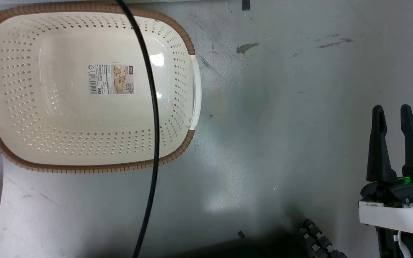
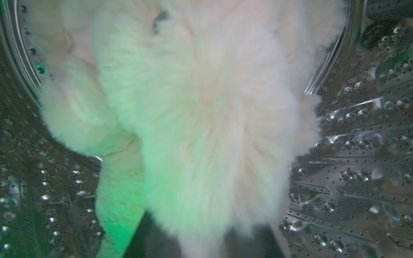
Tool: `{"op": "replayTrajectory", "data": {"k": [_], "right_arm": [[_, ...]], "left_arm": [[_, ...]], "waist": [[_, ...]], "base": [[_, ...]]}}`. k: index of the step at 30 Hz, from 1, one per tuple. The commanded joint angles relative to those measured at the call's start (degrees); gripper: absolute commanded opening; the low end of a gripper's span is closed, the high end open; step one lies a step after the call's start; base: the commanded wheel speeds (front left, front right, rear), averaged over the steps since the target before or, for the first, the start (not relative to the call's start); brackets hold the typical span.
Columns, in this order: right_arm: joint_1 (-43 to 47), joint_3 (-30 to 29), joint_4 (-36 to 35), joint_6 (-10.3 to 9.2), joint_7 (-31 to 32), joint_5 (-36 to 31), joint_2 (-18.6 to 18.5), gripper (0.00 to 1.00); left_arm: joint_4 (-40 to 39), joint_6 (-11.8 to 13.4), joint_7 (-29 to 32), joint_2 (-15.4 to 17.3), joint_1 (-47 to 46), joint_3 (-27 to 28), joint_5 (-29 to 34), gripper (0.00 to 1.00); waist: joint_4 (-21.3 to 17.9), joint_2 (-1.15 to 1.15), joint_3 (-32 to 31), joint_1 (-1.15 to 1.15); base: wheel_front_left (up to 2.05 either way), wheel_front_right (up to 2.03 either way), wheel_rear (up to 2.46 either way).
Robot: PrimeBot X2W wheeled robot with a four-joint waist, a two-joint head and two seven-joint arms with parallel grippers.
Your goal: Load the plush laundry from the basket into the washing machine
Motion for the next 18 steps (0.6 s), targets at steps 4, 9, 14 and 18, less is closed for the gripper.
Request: {"op": "replayTrajectory", "data": {"k": [4,9,14,18], "right_arm": [[-0.05,-0.28,-0.03,0.05,-0.24,0.4,-0.19,1.0],[-0.84,-0.2,-0.13,0.05,-0.24,-0.37,-0.19,1.0],[-1.57,-0.54,-0.23,0.05,-0.24,-1.43,-0.19,1.0],[-2.41,-0.52,-0.22,0.05,-0.24,-2.3,-0.19,1.0]], "left_arm": [[2.07,-0.09,-0.32,-0.49,-1.62,-0.07,-0.4,1.0],[2.67,-0.13,-0.32,-1.25,-1.71,-0.27,-1.0,1.0],[3.61,-0.18,-0.32,-2.75,-0.76,-0.82,-2.0,1.0],[4.8,-0.2,-0.32,-4.01,1.01,-1.14,-2.74,1.0]], "waist": [[0.24,0.0,-0.03,0.0],[1.29,0.0,-0.44,0.0],[2.85,0.0,-1.72,0.0],[3.99,0.0,-3.18,0.0]], "base": [[0.0,0.0,0.0],[0.0,0.0,0.0],[0.0,0.0,0.0],[0.0,0.0,0.0]]}}
